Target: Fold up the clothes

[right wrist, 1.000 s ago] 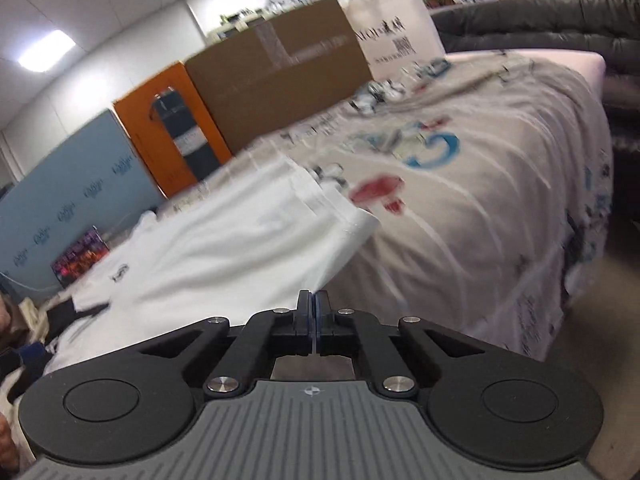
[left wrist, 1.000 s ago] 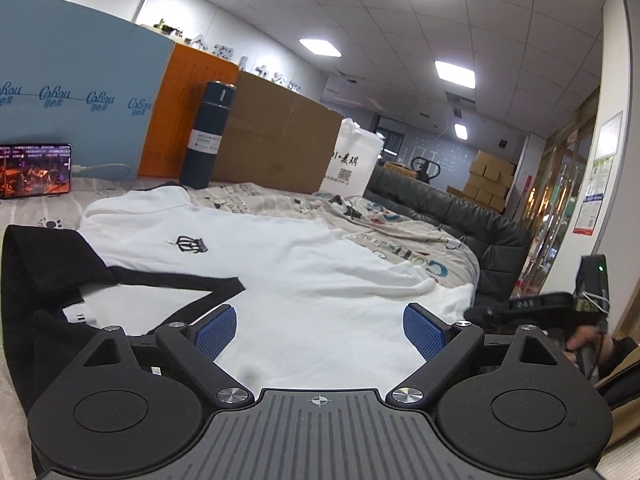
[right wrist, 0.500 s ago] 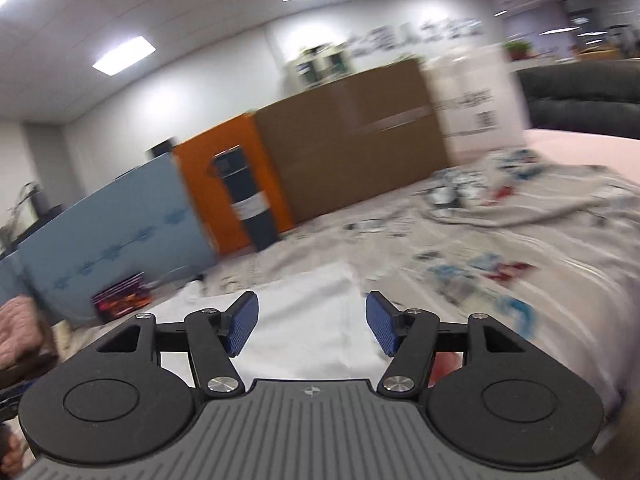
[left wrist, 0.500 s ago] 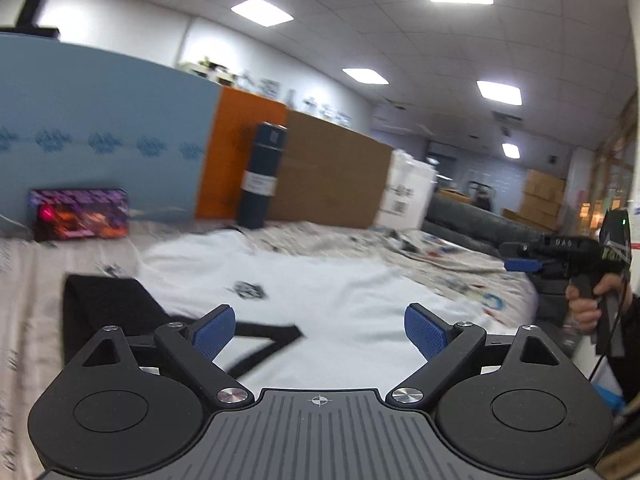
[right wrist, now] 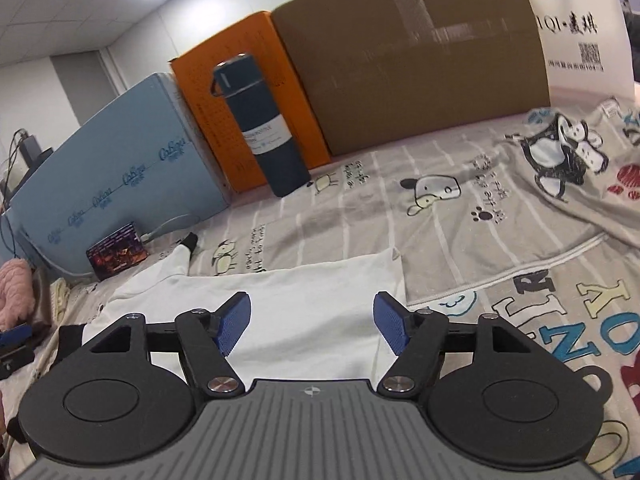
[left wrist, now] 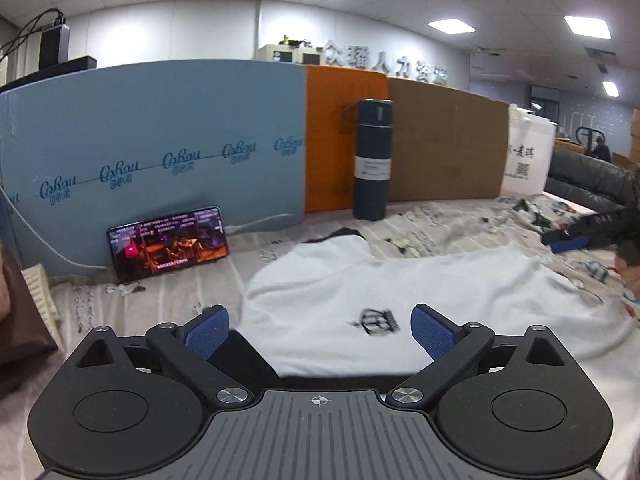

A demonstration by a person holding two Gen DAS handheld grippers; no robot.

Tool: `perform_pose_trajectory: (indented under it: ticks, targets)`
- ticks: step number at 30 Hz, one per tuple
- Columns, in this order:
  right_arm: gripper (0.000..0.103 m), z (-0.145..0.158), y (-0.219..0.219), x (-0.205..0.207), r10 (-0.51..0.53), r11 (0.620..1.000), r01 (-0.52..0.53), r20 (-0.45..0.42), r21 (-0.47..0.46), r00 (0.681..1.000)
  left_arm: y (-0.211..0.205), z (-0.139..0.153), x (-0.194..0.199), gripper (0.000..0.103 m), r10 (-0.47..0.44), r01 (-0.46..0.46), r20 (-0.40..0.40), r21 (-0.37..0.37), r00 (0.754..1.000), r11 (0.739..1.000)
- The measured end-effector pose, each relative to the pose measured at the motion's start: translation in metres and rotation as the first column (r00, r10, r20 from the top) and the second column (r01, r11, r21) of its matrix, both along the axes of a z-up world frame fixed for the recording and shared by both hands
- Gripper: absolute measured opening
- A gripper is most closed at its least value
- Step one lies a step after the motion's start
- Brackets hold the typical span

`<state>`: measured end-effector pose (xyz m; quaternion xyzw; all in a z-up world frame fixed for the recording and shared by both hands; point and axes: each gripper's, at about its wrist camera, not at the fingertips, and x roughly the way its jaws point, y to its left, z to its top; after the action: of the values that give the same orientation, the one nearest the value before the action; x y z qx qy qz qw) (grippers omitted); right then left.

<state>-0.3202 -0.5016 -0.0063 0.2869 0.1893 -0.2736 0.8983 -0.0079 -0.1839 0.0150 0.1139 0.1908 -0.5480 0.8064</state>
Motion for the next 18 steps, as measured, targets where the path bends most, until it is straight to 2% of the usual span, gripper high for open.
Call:
perform_pose_trajectory:
  ticks: [4, 9, 18]
  targets:
    - [0.066, -0.006, -0.011, 0.004, -0.007, 0.999, 0.007, 0.017, 0.034, 1.0, -0.018, -0.013, 0.029, 0.099, 0.022, -0.019, -0.081, 0.036, 0.996, 0.999]
    - [0.066, -0.009, -0.02, 0.01, -0.001, 0.998, -0.001, 0.032, 0.057, 0.999, -0.014, -0.033, 0.048, 0.099, 0.068, -0.058, -0.173, 0.062, 0.983, 0.996]
    - [0.064, -0.01, -0.052, 0.02, -0.038, 0.992, 0.027, 0.084, 0.125, 0.996, -0.01, -0.036, 0.058, 0.099, 0.087, -0.081, -0.222, 0.035, 0.971, 0.996]
